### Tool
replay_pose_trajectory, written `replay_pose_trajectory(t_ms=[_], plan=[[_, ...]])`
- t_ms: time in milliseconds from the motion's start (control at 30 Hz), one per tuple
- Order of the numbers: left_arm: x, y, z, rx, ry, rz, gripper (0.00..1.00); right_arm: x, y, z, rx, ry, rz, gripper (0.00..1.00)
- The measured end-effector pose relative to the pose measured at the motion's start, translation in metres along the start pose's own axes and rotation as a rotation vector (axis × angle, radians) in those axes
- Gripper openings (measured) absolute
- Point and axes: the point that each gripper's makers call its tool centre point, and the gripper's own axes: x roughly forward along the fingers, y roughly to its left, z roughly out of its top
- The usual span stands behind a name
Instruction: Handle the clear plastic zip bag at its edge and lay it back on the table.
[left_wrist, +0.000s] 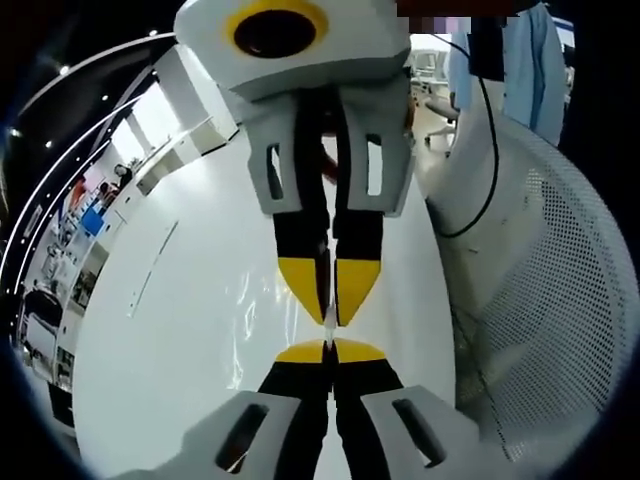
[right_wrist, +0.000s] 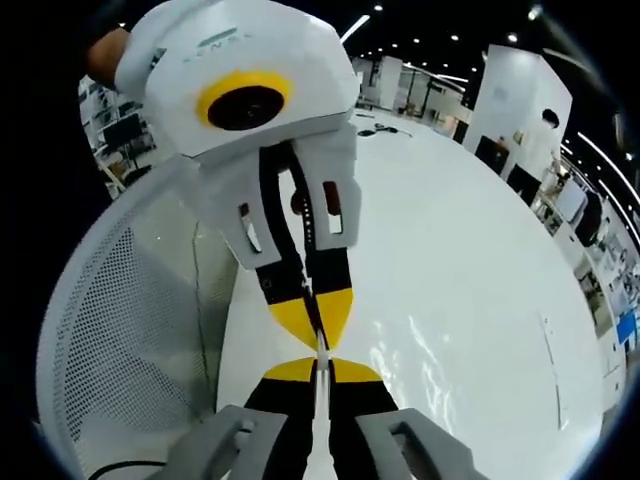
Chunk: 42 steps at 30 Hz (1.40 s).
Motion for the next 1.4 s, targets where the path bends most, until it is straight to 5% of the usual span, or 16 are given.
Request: replay_pose_trajectory(t_ms=[600, 933, 1400], plan=[[0.001, -0.001, 0.002, 0.033, -0.006, -0.016, 0.0, 0.004, -0.001, 0.003, 0.021, 0.02, 0.004, 0.0], [0.006, 0.002, -0.003, -0.033, -0.018, 0.009, 0.0, 0.009, -0.004, -0.005, 0.069, 0.109, -0.014, 0.0], [0.002, 0.001, -0.006, -0.06, -0.003, 0.021, 0.0, 0.006, -0.007, -0.017, 0.099, 0.13, -0.009, 0.0]])
